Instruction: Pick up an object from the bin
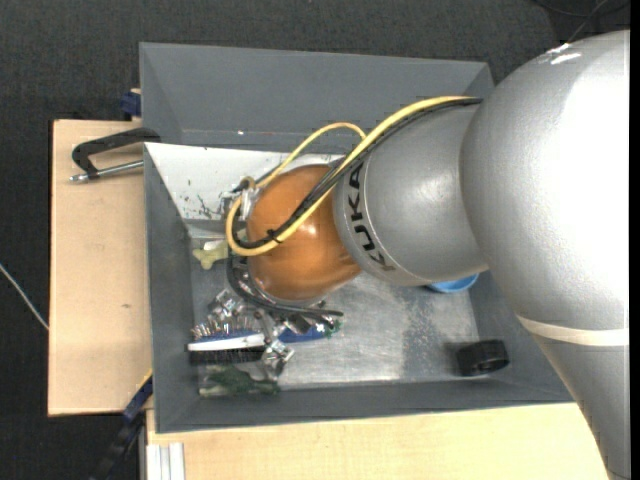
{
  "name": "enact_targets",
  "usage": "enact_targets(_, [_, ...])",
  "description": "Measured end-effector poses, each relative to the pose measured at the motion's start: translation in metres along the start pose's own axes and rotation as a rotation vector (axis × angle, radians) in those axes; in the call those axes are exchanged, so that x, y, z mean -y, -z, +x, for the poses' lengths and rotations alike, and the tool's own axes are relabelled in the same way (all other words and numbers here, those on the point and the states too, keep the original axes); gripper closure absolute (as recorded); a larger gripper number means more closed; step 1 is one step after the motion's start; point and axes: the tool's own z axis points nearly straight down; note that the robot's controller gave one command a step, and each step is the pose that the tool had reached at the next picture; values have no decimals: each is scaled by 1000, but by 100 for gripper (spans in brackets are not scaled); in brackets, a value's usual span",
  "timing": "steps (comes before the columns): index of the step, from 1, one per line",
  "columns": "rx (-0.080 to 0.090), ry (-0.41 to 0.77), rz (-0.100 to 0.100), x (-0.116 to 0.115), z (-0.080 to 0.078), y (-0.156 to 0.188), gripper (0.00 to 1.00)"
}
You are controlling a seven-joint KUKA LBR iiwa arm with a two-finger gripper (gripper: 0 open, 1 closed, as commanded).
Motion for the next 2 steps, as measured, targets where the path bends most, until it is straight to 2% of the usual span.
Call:
enact_targets(1, [-8, -3, -3, 2, -4, 3, 0])
enact_targets(2, [-6, -7, 0, 4, -4, 3, 100])
